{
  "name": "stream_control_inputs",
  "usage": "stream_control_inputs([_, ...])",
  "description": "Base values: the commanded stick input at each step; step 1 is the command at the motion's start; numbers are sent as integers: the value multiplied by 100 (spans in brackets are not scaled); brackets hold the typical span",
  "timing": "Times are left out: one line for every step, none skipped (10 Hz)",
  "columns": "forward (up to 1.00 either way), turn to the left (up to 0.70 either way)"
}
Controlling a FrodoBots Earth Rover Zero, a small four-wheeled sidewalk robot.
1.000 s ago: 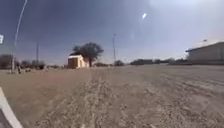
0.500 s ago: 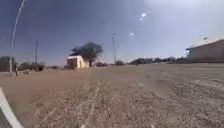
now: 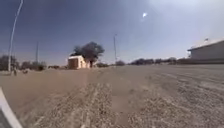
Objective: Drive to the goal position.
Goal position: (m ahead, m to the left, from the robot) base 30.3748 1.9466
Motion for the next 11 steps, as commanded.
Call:
stream_control_inputs([70,0])
stream_control_inputs([70,0])
stream_control_inputs([70,0])
stream_control_inputs([70,0])
stream_control_inputs([70,0])
stream_control_inputs([70,0])
stream_control_inputs([70,0])
stream_control_inputs([70,0])
stream_control_inputs([70,0])
stream_control_inputs([70,0])
stream_control_inputs([70,0])
